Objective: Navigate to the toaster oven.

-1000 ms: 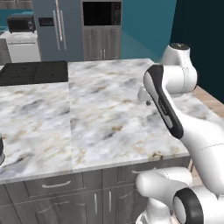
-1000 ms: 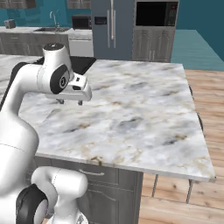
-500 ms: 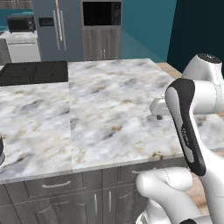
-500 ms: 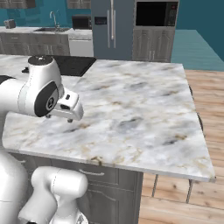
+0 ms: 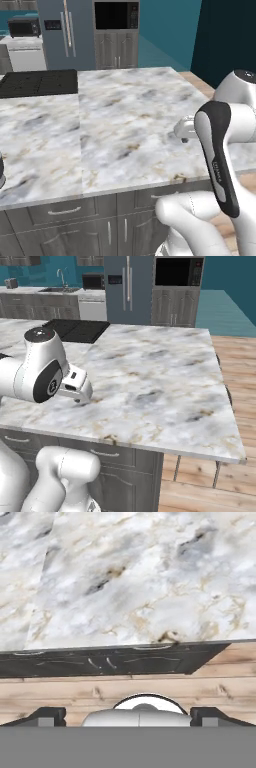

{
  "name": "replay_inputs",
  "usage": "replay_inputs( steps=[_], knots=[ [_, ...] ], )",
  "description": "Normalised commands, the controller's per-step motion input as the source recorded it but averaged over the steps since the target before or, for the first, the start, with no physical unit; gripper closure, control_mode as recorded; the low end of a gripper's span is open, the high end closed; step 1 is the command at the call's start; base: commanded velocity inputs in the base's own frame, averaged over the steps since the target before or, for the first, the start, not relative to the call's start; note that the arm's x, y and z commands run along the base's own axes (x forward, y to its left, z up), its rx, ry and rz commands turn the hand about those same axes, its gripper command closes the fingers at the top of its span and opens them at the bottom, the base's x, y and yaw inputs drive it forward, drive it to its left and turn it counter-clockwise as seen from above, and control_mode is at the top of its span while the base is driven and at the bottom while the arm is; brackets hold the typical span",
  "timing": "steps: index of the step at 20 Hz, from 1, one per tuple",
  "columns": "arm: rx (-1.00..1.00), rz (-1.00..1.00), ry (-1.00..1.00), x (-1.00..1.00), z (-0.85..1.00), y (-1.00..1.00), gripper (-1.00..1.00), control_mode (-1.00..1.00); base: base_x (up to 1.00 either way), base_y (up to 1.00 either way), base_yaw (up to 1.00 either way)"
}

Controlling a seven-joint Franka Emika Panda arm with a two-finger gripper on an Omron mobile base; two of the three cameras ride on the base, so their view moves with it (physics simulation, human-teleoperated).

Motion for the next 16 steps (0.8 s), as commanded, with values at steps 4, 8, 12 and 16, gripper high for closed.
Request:
replay_inputs(
  steps=[4,8,12,16],
  knots=[
    [0.0,0.0,0.0,0.0,0.0,0.0,-1.0,1.0,-0.54,0.0,-0.01],
    [0.0,0.0,0.0,0.0,0.0,0.0,-1.0,1.0,-0.97,-0.23,-0.16],
    [0.0,0.0,0.0,0.0,0.0,0.0,-1.0,1.0,-0.93,-0.53,-0.26],
    [0.0,0.0,0.0,0.0,0.0,0.0,-1.0,1.0,-0.63,-0.91,-0.33]
  ],
)
